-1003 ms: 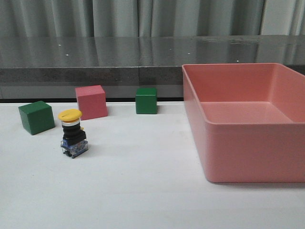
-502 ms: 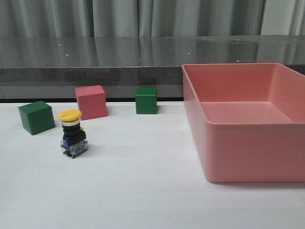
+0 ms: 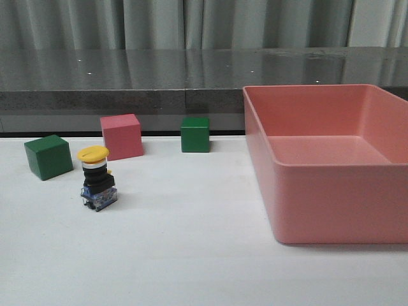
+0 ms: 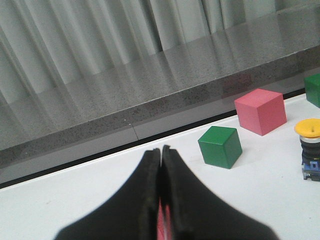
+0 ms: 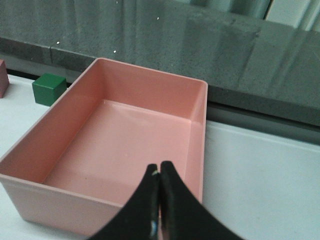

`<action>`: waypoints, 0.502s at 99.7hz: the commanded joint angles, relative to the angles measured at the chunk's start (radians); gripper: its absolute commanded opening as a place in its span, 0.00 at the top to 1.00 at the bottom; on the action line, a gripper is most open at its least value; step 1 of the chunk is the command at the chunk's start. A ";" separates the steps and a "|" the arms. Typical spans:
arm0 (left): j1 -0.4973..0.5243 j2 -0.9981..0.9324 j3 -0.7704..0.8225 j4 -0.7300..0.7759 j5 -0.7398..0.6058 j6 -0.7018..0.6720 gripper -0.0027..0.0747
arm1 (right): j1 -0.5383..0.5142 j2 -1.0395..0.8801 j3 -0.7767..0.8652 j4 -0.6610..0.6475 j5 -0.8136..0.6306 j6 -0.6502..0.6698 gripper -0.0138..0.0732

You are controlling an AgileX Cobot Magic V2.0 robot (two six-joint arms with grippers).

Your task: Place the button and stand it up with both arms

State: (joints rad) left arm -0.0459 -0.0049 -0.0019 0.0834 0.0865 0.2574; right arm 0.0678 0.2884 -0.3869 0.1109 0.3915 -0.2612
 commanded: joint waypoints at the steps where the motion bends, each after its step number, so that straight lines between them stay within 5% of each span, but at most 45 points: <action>1: 0.003 -0.032 0.048 -0.002 -0.081 -0.014 0.99 | 0.018 -0.056 0.084 -0.028 -0.207 0.046 0.91; 33: 0.003 -0.032 0.048 -0.002 -0.081 -0.014 0.99 | 0.056 -0.264 0.374 -0.090 -0.372 0.188 0.91; 50: 0.003 -0.032 0.048 -0.002 -0.081 -0.014 0.99 | 0.056 -0.320 0.400 -0.083 -0.363 0.196 0.91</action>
State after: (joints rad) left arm -0.0459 -0.0049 -0.0019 0.0834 0.0865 0.2574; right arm 0.1241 -0.0066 0.0235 0.0350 0.1210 -0.0713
